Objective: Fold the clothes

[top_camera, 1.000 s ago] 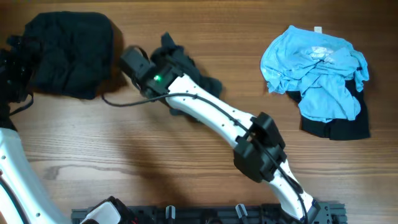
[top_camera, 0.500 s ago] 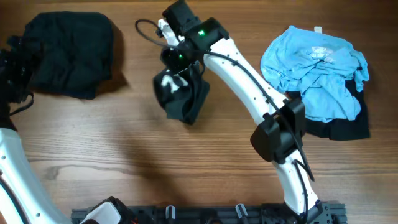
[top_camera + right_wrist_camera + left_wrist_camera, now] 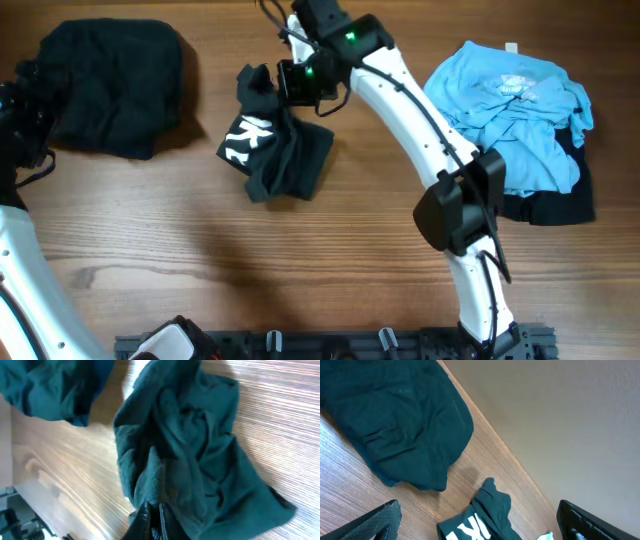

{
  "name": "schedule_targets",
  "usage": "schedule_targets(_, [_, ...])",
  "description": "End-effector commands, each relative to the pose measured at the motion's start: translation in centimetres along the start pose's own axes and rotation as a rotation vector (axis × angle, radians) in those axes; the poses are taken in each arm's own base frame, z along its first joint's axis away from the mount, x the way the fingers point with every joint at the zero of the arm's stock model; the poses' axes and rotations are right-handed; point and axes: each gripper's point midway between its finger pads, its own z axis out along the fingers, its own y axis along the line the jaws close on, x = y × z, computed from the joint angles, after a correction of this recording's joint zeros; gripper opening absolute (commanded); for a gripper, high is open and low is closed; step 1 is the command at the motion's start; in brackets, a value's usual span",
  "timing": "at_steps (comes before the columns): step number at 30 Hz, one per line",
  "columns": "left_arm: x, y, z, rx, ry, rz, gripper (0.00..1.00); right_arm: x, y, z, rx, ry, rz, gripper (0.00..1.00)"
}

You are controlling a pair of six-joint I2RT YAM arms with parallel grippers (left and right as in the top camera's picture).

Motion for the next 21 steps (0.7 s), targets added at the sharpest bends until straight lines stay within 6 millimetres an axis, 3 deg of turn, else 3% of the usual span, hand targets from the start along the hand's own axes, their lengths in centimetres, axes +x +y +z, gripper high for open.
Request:
schedule_targets(1, [-0.3, -0.1, -0.2, 0.005, -0.005, 0.024, 1.00, -0.6, -1.5, 0.0, 0.085, -0.039, 0.075, 0.04])
schedule_targets(5, [-0.2, -0.1, -0.2, 0.003, -0.002, 0.022, 1.00, -2.4, -5.1, -0.1, 0.112, -0.081, 0.230, 0.04])
schedule_targets(7, [-0.1, -0.1, -0.2, 0.002, 0.000, 0.021, 1.00, -2.6, -8.3, 0.0, 0.140, -0.069, 0.320, 0.04])
schedule_targets(10, [-0.1, -0.1, -0.2, 0.002, 0.001, 0.021, 1.00, -1.7, -12.9, 0.8, 0.189, -0.009, 0.414, 0.04])
schedule_targets(14, [-0.1, -0.1, -0.2, 0.001, 0.002, 0.020, 1.00, -0.1, -16.6, 1.6, 0.233, 0.065, 0.500, 0.04])
schedule_targets(18, [-0.1, 0.0, -0.2, 0.001, 0.002, 0.019, 1.00, 1.1, -17.1, 1.4, 0.248, 0.112, 0.493, 0.04])
schedule_targets(21, [-0.1, 0.0, -0.2, 0.001, 0.002, 0.019, 1.00, 1.8, -16.1, 1.3, 0.197, 0.160, 0.441, 0.04])
